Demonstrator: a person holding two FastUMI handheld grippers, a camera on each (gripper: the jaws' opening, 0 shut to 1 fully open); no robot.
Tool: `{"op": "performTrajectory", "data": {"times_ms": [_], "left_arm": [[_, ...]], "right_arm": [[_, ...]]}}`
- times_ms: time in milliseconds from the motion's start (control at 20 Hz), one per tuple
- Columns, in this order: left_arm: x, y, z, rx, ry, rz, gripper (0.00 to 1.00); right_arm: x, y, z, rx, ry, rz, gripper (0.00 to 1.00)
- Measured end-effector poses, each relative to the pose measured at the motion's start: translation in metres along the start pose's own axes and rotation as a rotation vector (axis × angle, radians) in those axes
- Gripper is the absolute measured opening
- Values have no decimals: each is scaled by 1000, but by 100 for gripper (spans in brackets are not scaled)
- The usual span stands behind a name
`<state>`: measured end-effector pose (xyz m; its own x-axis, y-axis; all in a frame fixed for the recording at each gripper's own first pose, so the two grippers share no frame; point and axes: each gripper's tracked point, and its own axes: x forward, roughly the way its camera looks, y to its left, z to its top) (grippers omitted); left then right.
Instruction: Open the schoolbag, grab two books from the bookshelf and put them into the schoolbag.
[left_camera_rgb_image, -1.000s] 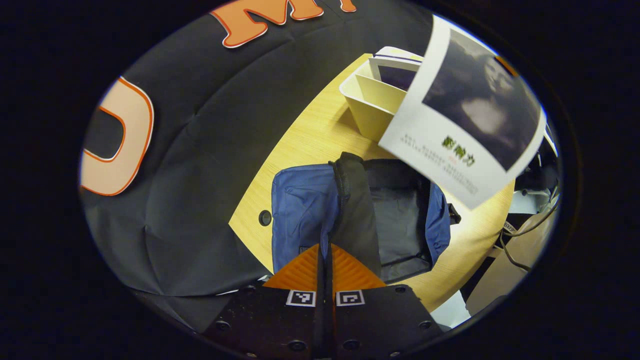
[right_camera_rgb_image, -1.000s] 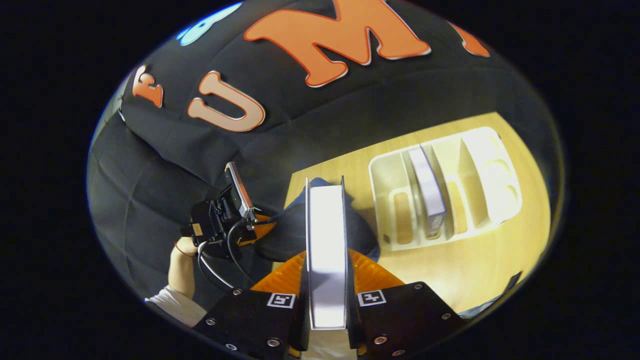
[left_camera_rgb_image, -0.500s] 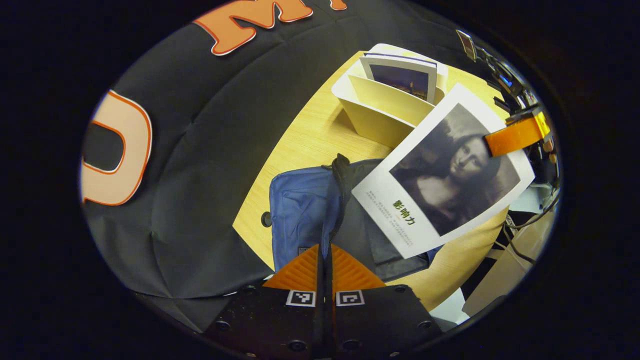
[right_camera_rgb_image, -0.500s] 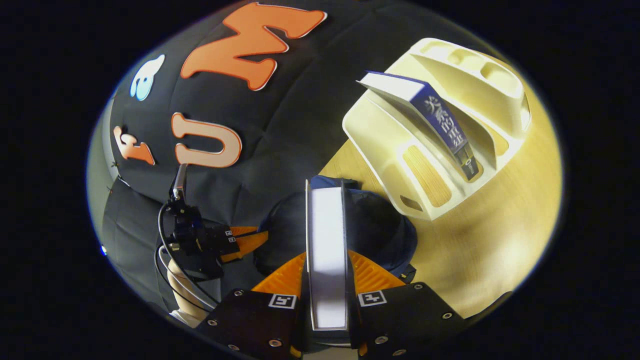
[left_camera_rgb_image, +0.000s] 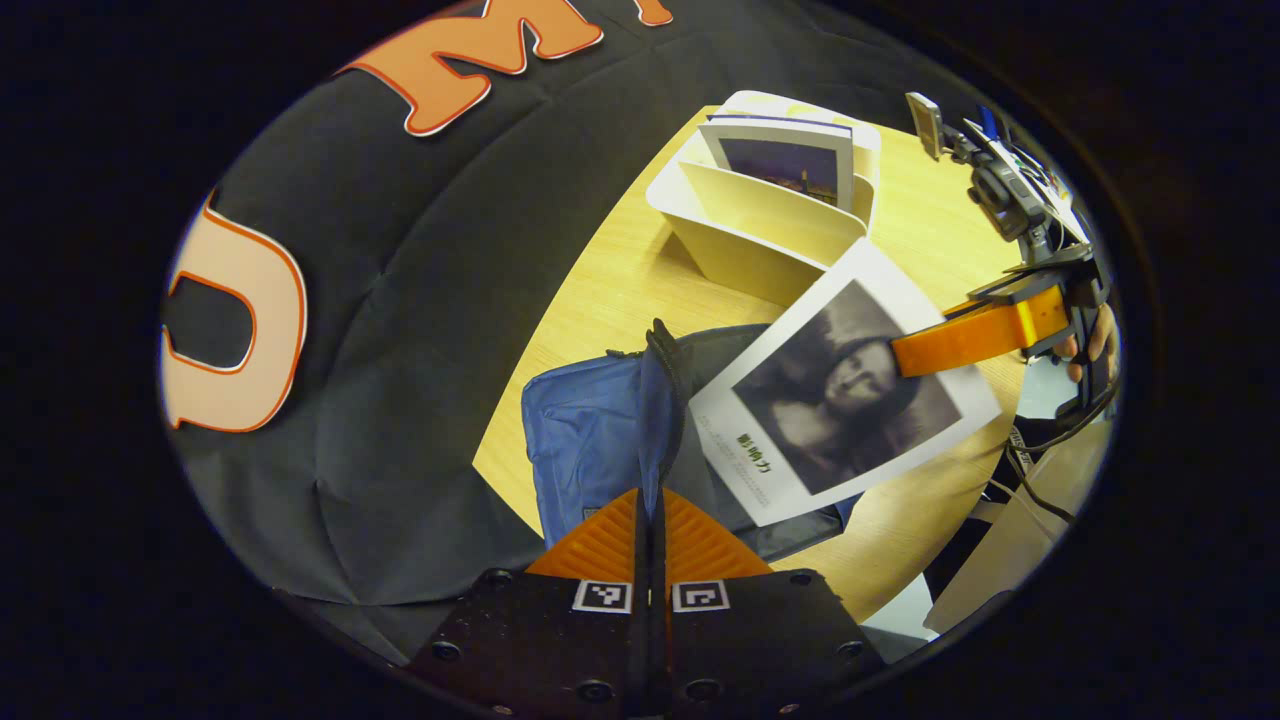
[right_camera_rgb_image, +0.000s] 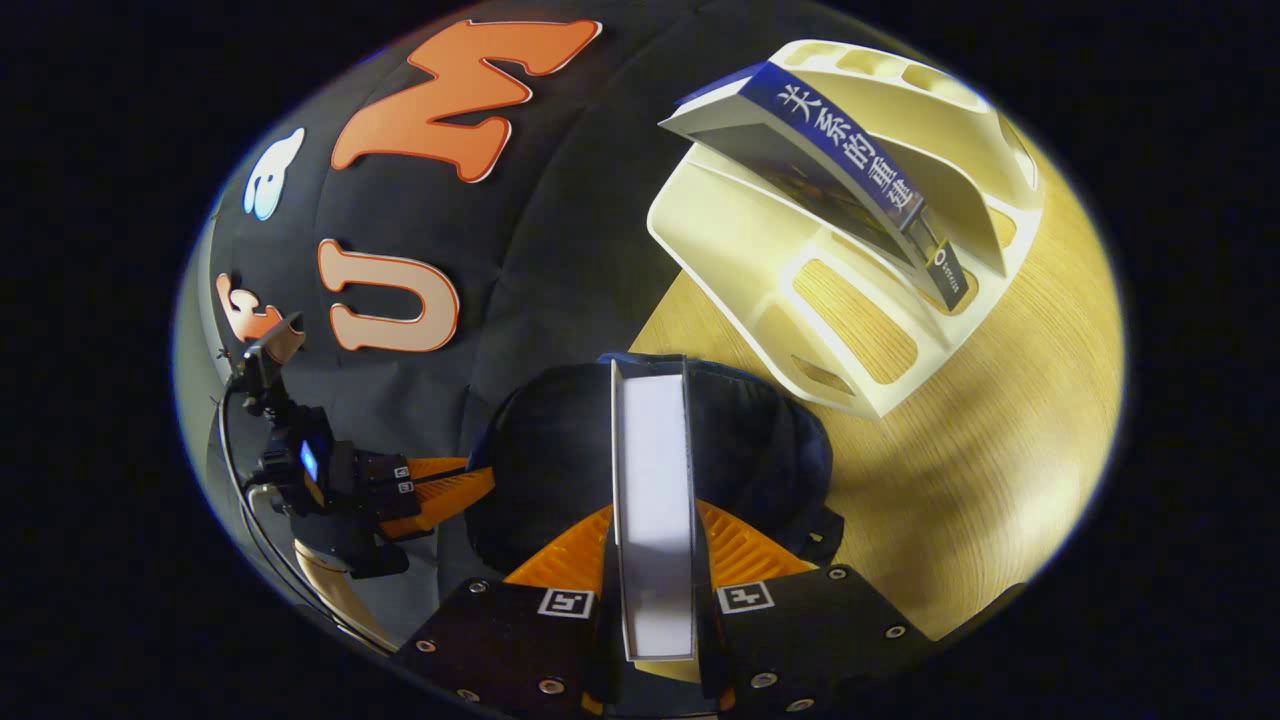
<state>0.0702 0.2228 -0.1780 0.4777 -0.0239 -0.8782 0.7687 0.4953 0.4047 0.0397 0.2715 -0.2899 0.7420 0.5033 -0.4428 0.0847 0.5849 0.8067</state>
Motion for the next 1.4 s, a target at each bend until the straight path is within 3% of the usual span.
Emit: {"op": "performTrajectory", "data": {"times_ms": [400, 800, 1200, 1300, 1400], "left_arm": [[-7, -15, 5, 61, -21, -19, 1], [-15, -32, 11, 57, -52, -60, 1], [-18, -23, 2, 107, -26, -18, 1], [-16, -20, -1, 104, -20, -13, 1], [-13, -19, -4, 92, -14, -17, 1]], "right_arm": [[49, 15, -11, -74, -23, -46, 30], [92, 29, -11, 17, -112, -107, 30], [132, 36, -33, -8, -102, -138, 31], [132, 26, -40, -18, -69, -174, 34], [129, 7, -46, -25, -31, -244, 44]]}}
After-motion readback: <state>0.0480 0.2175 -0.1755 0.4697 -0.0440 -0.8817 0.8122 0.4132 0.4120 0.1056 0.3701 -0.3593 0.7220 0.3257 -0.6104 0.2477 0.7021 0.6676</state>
